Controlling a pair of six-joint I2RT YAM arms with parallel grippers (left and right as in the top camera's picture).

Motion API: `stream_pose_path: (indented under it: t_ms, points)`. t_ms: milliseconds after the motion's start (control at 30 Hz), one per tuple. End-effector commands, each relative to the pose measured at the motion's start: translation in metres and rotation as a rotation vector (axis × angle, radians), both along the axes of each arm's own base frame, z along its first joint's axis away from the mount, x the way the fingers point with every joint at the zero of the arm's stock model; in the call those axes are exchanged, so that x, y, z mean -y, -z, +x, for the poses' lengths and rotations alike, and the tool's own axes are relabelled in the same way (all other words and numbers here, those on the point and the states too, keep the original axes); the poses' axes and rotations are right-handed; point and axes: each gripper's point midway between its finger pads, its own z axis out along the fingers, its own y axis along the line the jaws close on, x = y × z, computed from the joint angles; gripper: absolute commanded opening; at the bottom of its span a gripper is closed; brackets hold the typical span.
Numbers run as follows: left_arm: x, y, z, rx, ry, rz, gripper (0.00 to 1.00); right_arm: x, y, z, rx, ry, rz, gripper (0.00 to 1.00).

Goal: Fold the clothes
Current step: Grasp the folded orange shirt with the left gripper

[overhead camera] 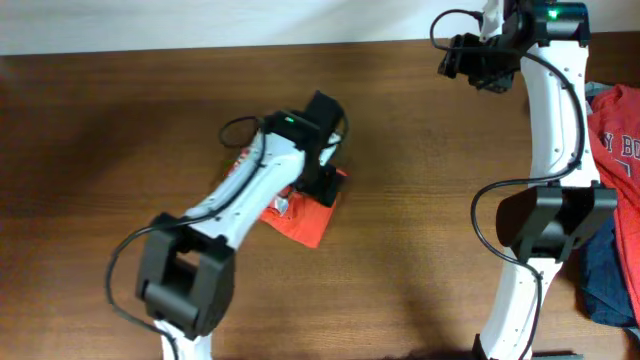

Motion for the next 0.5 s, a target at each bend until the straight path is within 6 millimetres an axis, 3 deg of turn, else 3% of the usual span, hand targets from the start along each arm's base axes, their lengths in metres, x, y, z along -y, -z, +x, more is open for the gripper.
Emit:
stream_pose_path:
  t_ms: [0,133,267,333,467]
  points:
    - [-0.015,0.027,0.005,0.001,-0.023,0.13,0.95,-0.001,-0.006,-0.004,0.006,-0.014,0.006,0.71]
    - [-0.017,0.056,0.003,-0.051,-0.02,0.164,0.95,-0.001,-0.006,-0.004,0.006,-0.014,0.006,0.71]
    - [-0.018,0.073,0.003,-0.074,-0.021,0.179,0.93,-0.001,-0.006,-0.004,0.006,-0.014,0.006,0.71]
    - [-0.02,0.075,0.004,-0.075,-0.028,0.178,0.84,-0.001,-0.006,-0.004,0.006,-0.014,0.006,0.71]
    - [-0.033,0.075,0.012,-0.07,-0.118,0.17,0.49,-0.001,-0.006,-0.004,0.005,-0.016,0.005,0.71]
